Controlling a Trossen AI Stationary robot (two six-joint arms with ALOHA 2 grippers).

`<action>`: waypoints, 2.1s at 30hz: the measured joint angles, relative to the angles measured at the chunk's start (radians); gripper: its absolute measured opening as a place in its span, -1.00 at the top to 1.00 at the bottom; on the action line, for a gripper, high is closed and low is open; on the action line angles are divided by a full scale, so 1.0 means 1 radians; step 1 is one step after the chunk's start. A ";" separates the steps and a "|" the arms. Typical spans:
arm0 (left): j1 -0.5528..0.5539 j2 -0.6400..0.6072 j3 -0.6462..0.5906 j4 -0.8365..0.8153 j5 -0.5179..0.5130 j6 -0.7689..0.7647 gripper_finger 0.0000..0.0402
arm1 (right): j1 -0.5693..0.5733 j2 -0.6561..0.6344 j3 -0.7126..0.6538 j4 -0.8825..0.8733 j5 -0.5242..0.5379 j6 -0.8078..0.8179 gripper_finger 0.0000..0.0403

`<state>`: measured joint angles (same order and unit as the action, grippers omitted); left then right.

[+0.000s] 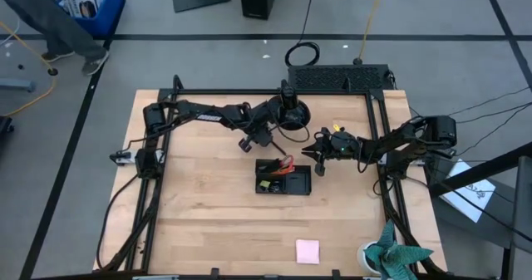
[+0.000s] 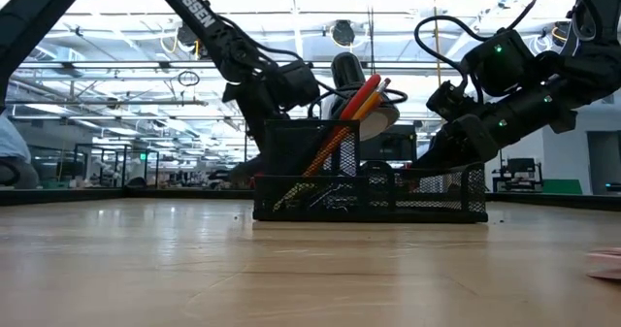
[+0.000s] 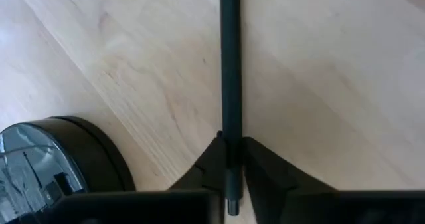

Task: Pick and place office supplies into organizer
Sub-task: Put the black pen into the black desk organizer

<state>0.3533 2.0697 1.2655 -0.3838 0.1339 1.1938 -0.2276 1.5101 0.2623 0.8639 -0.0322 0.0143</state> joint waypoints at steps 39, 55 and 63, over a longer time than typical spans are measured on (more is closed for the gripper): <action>-0.163 -0.230 -0.008 -0.117 -0.157 -0.190 0.91 | 0.000 0.000 0.000 -0.013 -0.026 -0.010 0.75; 0.001 -0.073 -0.008 0.116 -0.055 0.059 0.98 | 0.000 0.000 0.000 0.002 -0.023 -0.022 0.75; -0.001 -0.092 -0.006 0.223 -0.029 0.132 0.98 | 0.000 0.000 0.000 0.006 -0.022 -0.023 0.75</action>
<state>0.3519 1.9777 1.2598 -0.1612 0.1044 1.3257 -0.2272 1.5105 0.2619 0.8703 -0.0545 -0.0082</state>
